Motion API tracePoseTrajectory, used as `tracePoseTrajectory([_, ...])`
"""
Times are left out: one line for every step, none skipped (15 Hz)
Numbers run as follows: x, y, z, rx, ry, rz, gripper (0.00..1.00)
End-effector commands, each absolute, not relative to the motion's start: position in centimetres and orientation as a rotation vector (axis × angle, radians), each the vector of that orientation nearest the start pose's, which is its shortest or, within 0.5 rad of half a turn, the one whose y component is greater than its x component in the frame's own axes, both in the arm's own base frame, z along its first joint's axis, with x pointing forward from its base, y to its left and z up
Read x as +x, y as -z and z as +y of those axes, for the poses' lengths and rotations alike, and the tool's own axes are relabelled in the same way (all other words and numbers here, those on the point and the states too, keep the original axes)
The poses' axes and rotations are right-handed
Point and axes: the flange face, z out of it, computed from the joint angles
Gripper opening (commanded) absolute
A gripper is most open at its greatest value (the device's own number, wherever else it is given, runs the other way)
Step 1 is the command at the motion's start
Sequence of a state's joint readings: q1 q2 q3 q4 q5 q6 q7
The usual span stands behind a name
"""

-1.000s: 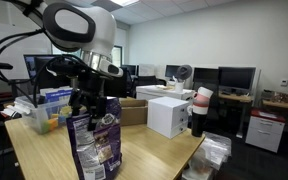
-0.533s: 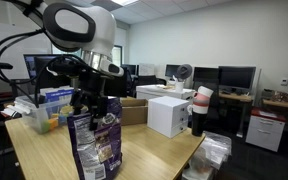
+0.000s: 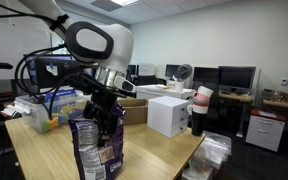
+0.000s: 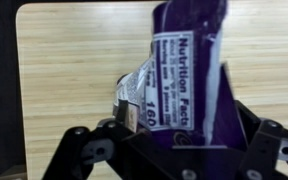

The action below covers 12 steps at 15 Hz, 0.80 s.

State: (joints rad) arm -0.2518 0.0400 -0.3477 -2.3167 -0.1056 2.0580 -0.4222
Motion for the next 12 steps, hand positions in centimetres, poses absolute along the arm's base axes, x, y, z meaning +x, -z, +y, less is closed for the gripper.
tracePoseTrajectory([39.9, -28.9, -27.7, -2.997, -0.480, 0.224, 1.00])
tracePoseTrajectory([40.0, -28.5, -27.6, -2.998, -0.481, 0.235, 1.00])
tracePoseTrajectory([40.1, -27.7, -27.4, -2.998, -0.498, 0.235, 1.00])
tracePoseTrajectory([40.2, -27.2, -27.2, -3.000, -0.514, 0.228, 1.00])
tracePoseTrajectory([40.3, -27.1, -27.1, -2.999, -0.519, 0.225, 1.00])
tracePoseTrajectory([40.3, -26.9, -27.1, -2.999, -0.526, 0.224, 0.80])
tracePoseTrajectory([40.3, -26.8, -27.0, -3.000, -0.533, 0.222, 0.70])
tracePoseTrajectory([40.3, -26.8, -26.9, -3.000, -0.541, 0.223, 0.64])
tracePoseTrajectory([40.3, -26.8, -26.9, -2.999, -0.546, 0.224, 0.59])
tracePoseTrajectory([40.2, -27.0, -26.9, -2.995, -0.552, 0.234, 0.45])
tracePoseTrajectory([40.2, -27.2, -26.9, -2.983, -0.558, 0.244, 0.34])
tracePoseTrajectory([40.2, -27.2, -26.9, -2.984, -0.560, 0.250, 0.28])
